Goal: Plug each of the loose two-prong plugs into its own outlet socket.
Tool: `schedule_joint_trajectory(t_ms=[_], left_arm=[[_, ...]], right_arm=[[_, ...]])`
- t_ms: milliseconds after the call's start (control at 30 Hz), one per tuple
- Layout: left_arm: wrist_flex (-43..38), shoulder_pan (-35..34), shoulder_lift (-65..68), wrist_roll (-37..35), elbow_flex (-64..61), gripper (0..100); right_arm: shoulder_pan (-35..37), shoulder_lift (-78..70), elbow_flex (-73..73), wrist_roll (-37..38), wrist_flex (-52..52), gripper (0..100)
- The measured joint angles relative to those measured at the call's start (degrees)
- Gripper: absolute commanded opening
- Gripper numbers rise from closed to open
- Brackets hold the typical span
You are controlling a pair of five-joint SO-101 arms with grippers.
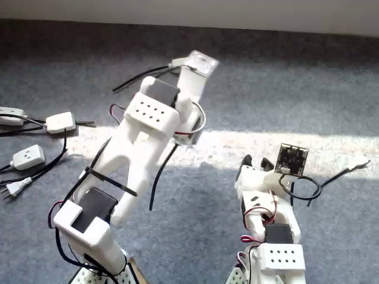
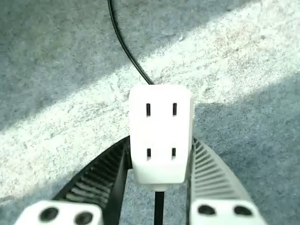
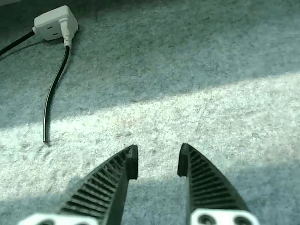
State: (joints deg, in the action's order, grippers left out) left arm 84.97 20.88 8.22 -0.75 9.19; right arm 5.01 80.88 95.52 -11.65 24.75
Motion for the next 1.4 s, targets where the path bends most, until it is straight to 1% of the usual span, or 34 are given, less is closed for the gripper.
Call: schedule_joint_trajectory(t_ms=[133,267,367,467,600,700,800,867,1000,1167,1300,1400], left_arm=[[-10.0,4.7,0.0,4.0,-10.8,1],[-23.9,8.6,0.0,8.9,-21.0,1],[-33.1,10.2,0.0,13.5,-25.8,1],[-36.4,11.1,0.4,15.7,-28.3,1],[-37.5,10.9,6.9,16.1,-28.3,1],[-35.6,10.7,10.2,16.1,-24.2,3],[-29.9,10.7,13.1,16.1,-18.6,10],[-26.7,10.8,15.4,16.1,-15.4,12],[-20.4,10.5,18.8,16.1,-9.2,13],[-13.1,10.2,19.5,16.1,-3.2,13],[-5.4,9.4,19.6,16.0,5.5,13],[-1.1,8.6,18.5,16.0,12.0,13]], right_arm=[[-1.9,0.0,0.0,-1.5,-1.4,15.2],[-2.4,0.0,0.0,-1.8,-1.6,15.2],[-2.2,0.0,0.0,-1.8,-1.6,15.2],[-2.3,0.0,0.0,-1.8,-1.8,15.2],[-3.3,0.0,0.0,-1.8,-3.3,15.2],[-3.3,0.0,0.0,-1.8,-3.5,15.2],[-3.3,0.0,0.0,-1.8,-3.6,15.2],[-3.3,0.0,0.0,-1.8,-3.6,15.2],[-3.3,0.0,0.0,-1.8,-3.6,15.2],[-3.3,0.0,0.0,-1.8,-3.6,15.2],[-3.3,0.0,0.0,-1.8,-3.6,15.2],[-3.3,0.0,0.0,-1.8,-3.6,15.2]])
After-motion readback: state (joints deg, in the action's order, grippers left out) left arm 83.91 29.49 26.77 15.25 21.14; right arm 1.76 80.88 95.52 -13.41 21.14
